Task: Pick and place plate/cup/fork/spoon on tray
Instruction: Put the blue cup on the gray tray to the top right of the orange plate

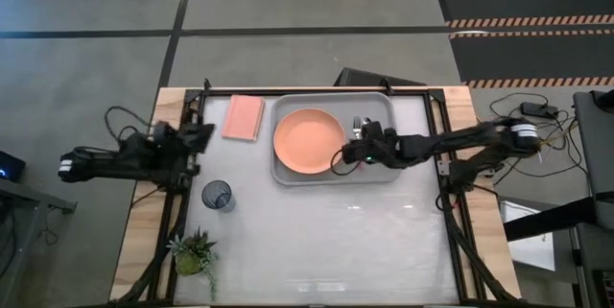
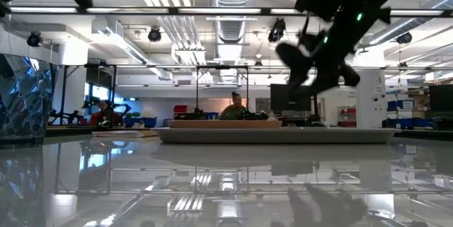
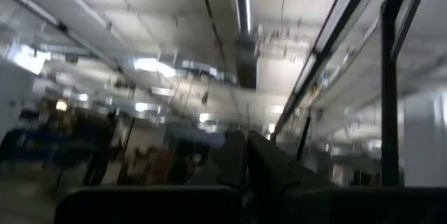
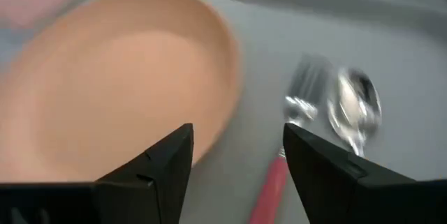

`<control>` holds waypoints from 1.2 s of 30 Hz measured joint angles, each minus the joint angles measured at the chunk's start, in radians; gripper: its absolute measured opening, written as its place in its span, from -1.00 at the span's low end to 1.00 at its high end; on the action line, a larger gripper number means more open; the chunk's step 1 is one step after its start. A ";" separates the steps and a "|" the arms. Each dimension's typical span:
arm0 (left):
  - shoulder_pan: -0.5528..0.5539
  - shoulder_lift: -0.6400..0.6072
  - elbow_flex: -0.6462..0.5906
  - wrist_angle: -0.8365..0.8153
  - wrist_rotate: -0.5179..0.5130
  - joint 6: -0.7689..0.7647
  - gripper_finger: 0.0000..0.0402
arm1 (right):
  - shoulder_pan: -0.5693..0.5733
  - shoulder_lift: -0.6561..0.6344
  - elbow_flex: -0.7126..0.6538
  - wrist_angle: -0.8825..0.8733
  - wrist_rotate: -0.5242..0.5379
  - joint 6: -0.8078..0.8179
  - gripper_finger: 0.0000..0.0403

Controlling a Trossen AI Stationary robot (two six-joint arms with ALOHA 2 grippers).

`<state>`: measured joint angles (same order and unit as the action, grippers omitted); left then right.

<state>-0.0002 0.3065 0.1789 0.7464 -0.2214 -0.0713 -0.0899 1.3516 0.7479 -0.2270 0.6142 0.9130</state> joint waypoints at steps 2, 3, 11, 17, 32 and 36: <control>0.000 0.066 0.068 -0.132 -0.003 -0.014 -1.00 | 0.021 -0.069 0.000 0.001 -0.029 -0.146 0.03; 0.000 0.100 0.102 -0.206 -0.019 -0.040 -1.00 | 0.031 -0.097 0.000 0.001 -0.048 -0.212 0.03; -0.012 0.357 0.460 -1.033 -0.112 -0.426 -1.00 | 0.080 -0.235 -0.001 0.027 -0.243 -0.632 -0.13; -0.109 0.632 0.705 -1.579 -0.058 -0.788 -1.00 | 0.081 -0.290 -0.036 0.150 -0.394 -0.929 -0.45; -0.274 0.972 0.925 -1.985 0.328 -1.208 -1.00 | 0.046 -0.645 -0.280 0.415 -0.619 -1.156 -0.94; -0.289 0.968 0.939 -1.985 0.349 -1.301 -1.00 | 0.046 -0.670 -0.280 0.413 -0.660 -1.153 -0.94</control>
<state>-0.2889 1.2748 1.1181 -1.2387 0.1279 -1.3722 -0.0441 0.6813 0.4679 0.1856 -0.0454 -0.2398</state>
